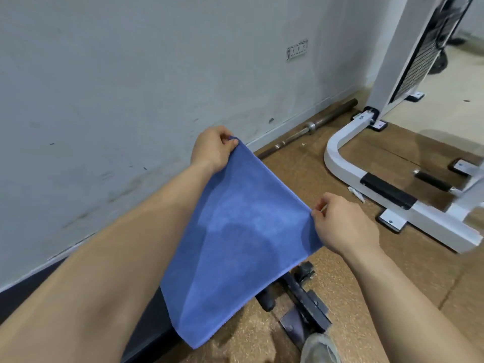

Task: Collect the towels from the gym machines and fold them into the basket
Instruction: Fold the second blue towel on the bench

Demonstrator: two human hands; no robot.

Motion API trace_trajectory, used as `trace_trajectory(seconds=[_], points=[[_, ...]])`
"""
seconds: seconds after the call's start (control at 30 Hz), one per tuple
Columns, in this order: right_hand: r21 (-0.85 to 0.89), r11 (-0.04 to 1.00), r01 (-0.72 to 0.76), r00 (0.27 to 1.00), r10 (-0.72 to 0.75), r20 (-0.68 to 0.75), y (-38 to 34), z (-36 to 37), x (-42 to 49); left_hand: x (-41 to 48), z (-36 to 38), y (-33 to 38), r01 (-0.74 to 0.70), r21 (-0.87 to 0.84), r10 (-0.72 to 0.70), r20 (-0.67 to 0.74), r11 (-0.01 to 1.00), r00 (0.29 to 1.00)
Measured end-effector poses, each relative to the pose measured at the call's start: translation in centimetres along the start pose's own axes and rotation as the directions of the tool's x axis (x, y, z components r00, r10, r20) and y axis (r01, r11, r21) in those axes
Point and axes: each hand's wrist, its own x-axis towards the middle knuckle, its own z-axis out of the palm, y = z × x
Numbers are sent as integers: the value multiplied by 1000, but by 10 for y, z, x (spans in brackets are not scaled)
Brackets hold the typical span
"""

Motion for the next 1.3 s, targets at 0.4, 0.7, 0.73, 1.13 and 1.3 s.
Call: trace_trajectory(seconds=[0.4,0.7,0.73,1.13,1.3], points=[[-66,997,37,988,-26,153,-36,5,3,11,50,-27,184,39,-188,154,982,970],[175,960,219,975,-222,-6,-67,9,-7,-79,-8,-9,35,-235,-19,72,971,997],[227,929,291,957,-286,-52,-73,9,-9,-96,-18,-8,33,-266,-13,76,963,997],[726,564,394,740,-663,113,-129,33,-65,-241,-110,-25,101,-437,-104,18,894,994],[811,515,278,747,-647,155,-143,42,-77,-249,-119,-35,99,-496,-155,-74,863,985]])
